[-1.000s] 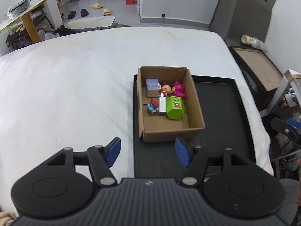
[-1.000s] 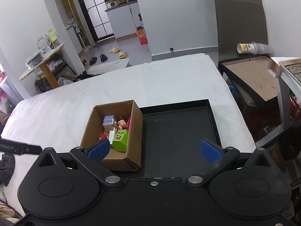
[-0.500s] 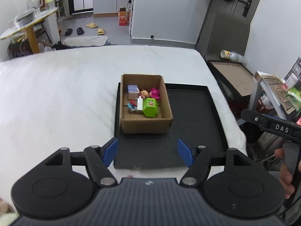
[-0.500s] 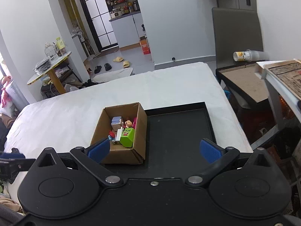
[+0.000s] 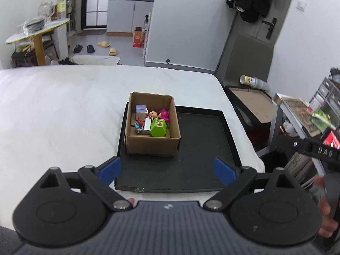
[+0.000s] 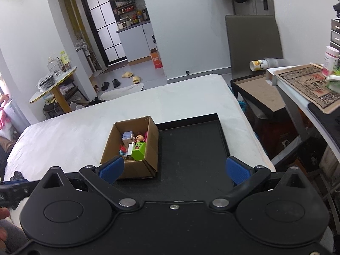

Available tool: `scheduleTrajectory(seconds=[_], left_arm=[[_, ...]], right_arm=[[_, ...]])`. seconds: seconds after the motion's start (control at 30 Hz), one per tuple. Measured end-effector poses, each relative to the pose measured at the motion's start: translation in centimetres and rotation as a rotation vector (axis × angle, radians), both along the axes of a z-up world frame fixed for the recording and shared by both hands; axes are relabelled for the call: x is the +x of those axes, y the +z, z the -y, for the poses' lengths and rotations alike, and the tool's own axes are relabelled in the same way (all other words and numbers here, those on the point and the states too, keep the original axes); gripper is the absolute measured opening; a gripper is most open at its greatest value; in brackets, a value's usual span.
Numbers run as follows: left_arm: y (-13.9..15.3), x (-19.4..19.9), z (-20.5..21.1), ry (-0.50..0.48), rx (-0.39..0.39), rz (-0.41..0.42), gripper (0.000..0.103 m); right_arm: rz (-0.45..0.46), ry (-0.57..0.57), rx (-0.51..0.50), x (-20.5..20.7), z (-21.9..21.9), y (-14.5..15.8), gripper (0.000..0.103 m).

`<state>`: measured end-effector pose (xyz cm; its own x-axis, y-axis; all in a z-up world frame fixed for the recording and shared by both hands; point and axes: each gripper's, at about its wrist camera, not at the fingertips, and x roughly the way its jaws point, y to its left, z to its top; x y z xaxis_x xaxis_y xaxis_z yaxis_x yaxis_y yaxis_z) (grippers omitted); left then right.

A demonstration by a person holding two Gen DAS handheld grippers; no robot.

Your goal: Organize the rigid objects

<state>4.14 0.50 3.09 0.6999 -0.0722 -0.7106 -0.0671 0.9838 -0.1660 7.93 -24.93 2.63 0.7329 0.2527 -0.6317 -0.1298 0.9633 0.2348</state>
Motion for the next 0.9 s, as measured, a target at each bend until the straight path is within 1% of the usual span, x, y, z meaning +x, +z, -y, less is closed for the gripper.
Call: scheduleTrajectory(seconds=[0.07, 0.17, 0.27, 0.37, 0.47, 0.67, 0.77, 0.9], left_arm=[[-0.2, -0.2, 0.5, -0.010, 0.008, 0.005, 0.099], [-0.7, -0.6, 0.7, -0.022, -0.013, -0.002, 0.099], [-1.3, -0.7, 0.9, -0.033, -0.033, -0.011, 0.099], [-1.5, -0.9, 1.0, -0.032, -0.024, -0.003, 0.099], [-1.8, -1.2, 0.9, -0.049, -0.032, 0.007, 0.100], [-3.1, -0.8, 0.5, -0.036, -0.029, -0.036, 0.100], [-3.2, -1.0, 0.5, -0.034, -0.016, -0.033, 0.100], [-3.2, -1.1, 0.5, -0.047, -0.013, -0.033, 0.100]], right_arm=[[-0.003, 0.000, 0.000, -0.5, 0.1, 0.0, 0.103], [-0.018, 0.000, -0.001, -0.9, 0.2, 0.1, 0.103], [-0.013, -0.002, -0.013, -1.7, 0.3, 0.1, 0.103], [-0.019, -0.008, -0.029, -2.1, 0.2, -0.1, 0.103], [-0.030, 0.001, -0.031, -2.6, 0.1, -0.3, 0.103], [-0.037, 0.020, -0.041, -3.3, -0.2, -0.8, 0.103], [-0.046, 0.006, -0.035, -3.6, 0.0, -1.3, 0.103], [-0.054, 0.020, -0.040, -3.4, 0.2, -1.7, 0.103]])
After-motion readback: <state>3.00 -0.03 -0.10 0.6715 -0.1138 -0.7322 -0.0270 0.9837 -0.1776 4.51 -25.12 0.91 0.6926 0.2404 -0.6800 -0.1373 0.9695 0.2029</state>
